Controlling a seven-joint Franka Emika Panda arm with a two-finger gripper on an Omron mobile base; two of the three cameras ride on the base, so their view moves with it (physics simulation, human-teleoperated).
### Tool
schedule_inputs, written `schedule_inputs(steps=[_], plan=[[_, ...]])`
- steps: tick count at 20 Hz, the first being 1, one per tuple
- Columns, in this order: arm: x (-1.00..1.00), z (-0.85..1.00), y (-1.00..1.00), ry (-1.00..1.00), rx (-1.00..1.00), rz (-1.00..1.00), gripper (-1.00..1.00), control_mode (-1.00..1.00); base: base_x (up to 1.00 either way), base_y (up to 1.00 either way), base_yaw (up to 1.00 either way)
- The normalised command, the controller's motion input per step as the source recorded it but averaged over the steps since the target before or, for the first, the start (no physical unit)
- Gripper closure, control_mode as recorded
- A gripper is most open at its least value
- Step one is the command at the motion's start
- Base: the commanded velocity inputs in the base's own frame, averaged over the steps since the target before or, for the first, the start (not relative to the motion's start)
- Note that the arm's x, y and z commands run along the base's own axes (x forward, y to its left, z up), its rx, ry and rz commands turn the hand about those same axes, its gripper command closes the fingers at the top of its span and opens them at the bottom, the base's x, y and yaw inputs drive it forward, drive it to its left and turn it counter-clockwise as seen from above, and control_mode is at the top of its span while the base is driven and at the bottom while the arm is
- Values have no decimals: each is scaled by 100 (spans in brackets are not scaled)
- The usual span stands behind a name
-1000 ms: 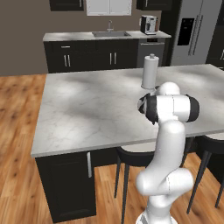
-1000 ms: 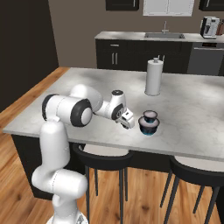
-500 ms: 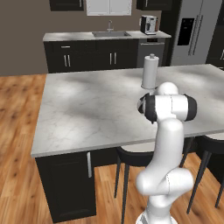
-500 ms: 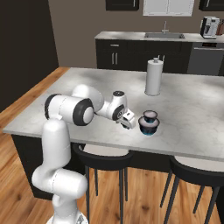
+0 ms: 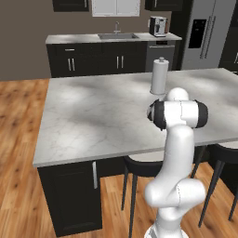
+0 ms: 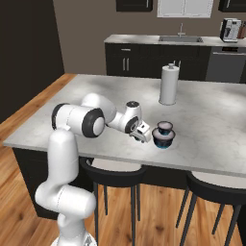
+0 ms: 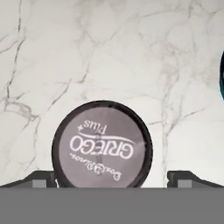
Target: Stack the yogurt containers by placing the smaller containers on top of the larger containers.
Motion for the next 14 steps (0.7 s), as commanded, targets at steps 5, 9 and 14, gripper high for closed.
schedule_inputs(steps=[5, 9, 14], plan=[[29, -4, 0, 0, 0, 0, -100, -100, 0, 0, 0], [28, -6, 0, 0, 0, 0, -100, -100, 0, 0, 0], [17, -8, -8, 0, 0, 1, -100, -100, 0, 0, 0]])
